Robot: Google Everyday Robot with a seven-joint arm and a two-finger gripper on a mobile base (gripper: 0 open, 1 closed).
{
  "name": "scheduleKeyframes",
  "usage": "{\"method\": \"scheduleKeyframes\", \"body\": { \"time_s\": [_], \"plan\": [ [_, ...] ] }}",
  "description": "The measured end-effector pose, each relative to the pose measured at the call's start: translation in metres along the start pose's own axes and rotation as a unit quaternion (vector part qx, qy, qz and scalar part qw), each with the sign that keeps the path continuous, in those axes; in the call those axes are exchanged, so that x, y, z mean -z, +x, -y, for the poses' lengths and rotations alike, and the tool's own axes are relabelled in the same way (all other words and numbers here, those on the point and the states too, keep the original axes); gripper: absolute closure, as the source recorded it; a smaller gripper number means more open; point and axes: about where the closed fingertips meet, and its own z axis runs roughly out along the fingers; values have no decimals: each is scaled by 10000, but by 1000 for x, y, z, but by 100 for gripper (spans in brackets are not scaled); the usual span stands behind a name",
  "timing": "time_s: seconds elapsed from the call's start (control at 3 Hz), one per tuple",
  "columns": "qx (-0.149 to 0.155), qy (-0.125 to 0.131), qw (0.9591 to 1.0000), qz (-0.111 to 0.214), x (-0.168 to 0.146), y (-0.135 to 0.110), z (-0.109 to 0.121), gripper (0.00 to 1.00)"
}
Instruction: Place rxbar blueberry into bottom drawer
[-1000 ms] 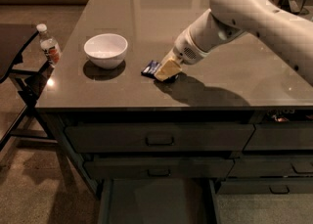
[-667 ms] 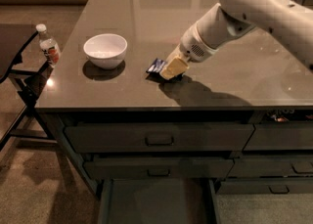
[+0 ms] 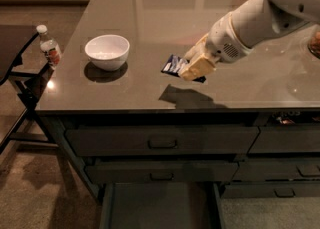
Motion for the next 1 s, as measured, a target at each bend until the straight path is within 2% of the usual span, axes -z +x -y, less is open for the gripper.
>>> {"method": "scheduleKeyframes", "body": {
  "time_s": [0.33,0.67,1.0],
  "plan": [
    [221,82,9997,20,28,19,-34,100],
    [329,124,9994,-49,55,56,-90,100],
    [164,34,9999,-41,59,100,-139,100]
  ]
}}
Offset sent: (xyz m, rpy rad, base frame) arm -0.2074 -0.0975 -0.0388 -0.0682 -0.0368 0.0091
